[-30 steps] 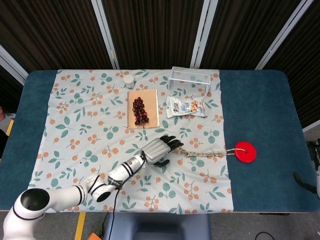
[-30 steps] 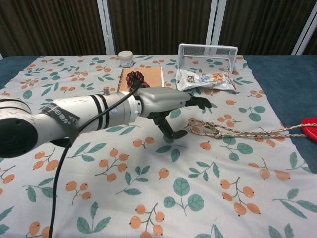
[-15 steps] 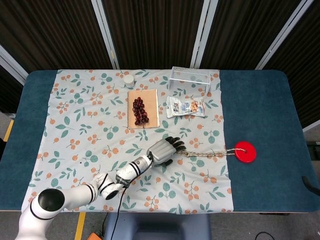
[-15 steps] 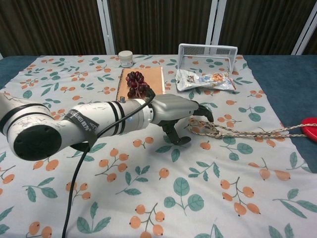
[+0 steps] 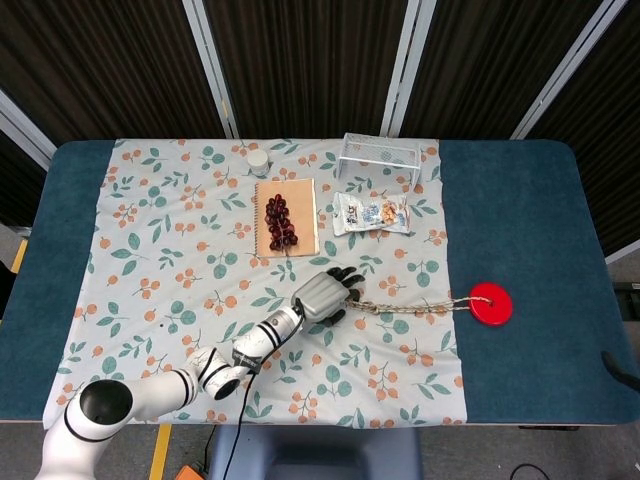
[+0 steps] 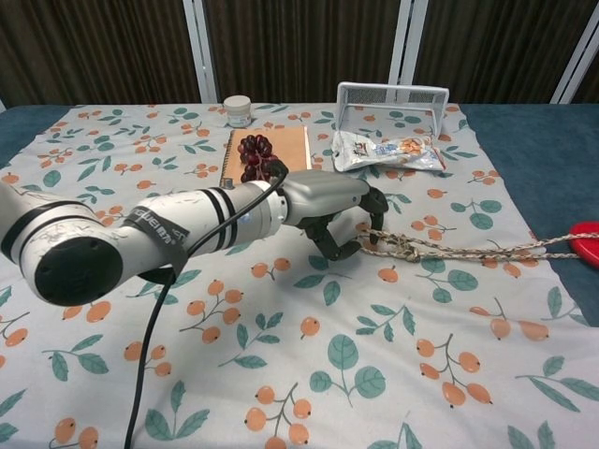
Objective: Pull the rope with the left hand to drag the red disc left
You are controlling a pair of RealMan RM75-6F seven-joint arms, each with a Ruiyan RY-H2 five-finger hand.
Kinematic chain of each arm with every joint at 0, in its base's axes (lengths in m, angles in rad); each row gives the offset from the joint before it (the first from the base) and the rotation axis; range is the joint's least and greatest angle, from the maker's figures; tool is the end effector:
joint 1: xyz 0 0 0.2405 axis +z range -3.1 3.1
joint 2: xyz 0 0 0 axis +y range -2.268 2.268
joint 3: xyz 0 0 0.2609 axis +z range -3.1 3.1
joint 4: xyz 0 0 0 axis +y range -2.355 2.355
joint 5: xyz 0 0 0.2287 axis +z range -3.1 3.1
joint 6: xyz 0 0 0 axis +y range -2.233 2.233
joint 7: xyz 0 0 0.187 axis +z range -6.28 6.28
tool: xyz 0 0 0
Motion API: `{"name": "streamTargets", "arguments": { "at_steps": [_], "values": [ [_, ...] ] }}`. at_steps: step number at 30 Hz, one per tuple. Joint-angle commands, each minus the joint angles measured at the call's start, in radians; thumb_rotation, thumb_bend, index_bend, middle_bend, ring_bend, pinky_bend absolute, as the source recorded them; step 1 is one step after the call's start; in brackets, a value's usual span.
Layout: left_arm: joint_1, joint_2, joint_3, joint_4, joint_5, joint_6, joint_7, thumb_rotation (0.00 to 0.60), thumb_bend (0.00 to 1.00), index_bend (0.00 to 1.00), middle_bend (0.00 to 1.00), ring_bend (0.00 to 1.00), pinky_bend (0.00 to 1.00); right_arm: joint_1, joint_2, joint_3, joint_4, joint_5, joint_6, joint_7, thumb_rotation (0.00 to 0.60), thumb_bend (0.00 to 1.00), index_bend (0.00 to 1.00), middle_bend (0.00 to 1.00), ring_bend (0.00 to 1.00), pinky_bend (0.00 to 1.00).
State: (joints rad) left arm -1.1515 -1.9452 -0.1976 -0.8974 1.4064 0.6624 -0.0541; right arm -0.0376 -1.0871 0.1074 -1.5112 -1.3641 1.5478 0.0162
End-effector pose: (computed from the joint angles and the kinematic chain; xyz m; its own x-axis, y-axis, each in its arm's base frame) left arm -0.0032 0.4166 -0.1830 0.5633 0.2994 0.7701 0.6656 -0.7167 -0.2082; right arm -0.3820 -0.1924 0.2008 0.5004 0.0693 0.8630 -0.8479 0.2409 0.4723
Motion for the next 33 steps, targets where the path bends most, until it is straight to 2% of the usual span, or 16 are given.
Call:
{"name": "streamTargets", "arguments": {
  "at_steps": [1, 7, 10, 17, 19, 22, 26, 33],
  "values": [
    [0.003, -0.004, 0.002, 0.005, -0.003, 0.003, -0.006, 0.6, 0.54, 0.42, 0.13, 0.02, 0.19, 0.001, -0.001, 0.001, -0.004, 0.001, -0.003, -0.008, 0.6, 0.35, 0.0, 0.0, 0.0, 0.0],
    [0.007, -0.016, 0.015, 0.024, 0.004, 0.015, -0.032, 0.6, 0.54, 0.44, 0.14, 0.03, 0.2, 0.002, 0.001, 0.005, -0.015, 0.004, -0.003, -0.023, 0.6, 0.35, 0.0, 0.0, 0.0, 0.0],
    [0.011, -0.023, 0.02, 0.036, 0.011, 0.029, -0.049, 0.6, 0.54, 0.49, 0.16, 0.05, 0.21, 0.002, 0.003, 0.007, -0.02, 0.006, -0.003, -0.03, 0.6, 0.35, 0.0, 0.0, 0.0, 0.0],
    [0.023, -0.026, 0.024, 0.049, 0.012, 0.052, -0.066, 0.6, 0.59, 0.74, 0.21, 0.09, 0.26, 0.008, 0.002, 0.011, -0.03, 0.009, -0.01, -0.05, 0.6, 0.35, 0.0, 0.0, 0.0, 0.0],
    [0.032, -0.021, 0.025, 0.044, 0.008, 0.06, -0.068, 0.6, 0.64, 0.81, 0.24, 0.11, 0.27, 0.009, 0.001, 0.01, -0.032, 0.009, -0.013, -0.056, 0.6, 0.35, 0.0, 0.0, 0.0, 0.0],
    [0.055, 0.017, 0.031, 0.011, 0.007, 0.081, -0.05, 0.6, 0.68, 0.85, 0.26, 0.12, 0.28, 0.014, 0.002, 0.011, -0.039, 0.005, -0.018, -0.065, 0.6, 0.35, 0.0, 0.0, 0.0, 0.0],
    [0.143, 0.155, 0.055, -0.108, -0.005, 0.166, 0.045, 0.6, 0.71, 0.86, 0.26, 0.12, 0.28, 0.022, 0.007, 0.013, -0.052, -0.009, -0.017, -0.074, 0.6, 0.35, 0.0, 0.0, 0.0, 0.0],
    [0.409, 0.562, 0.169, -0.499, -0.097, 0.344, 0.27, 0.6, 0.73, 0.87, 0.26, 0.11, 0.28, 0.042, -0.004, 0.015, -0.058, -0.023, -0.029, -0.091, 0.6, 0.35, 0.0, 0.0, 0.0, 0.0]
  ]
}}
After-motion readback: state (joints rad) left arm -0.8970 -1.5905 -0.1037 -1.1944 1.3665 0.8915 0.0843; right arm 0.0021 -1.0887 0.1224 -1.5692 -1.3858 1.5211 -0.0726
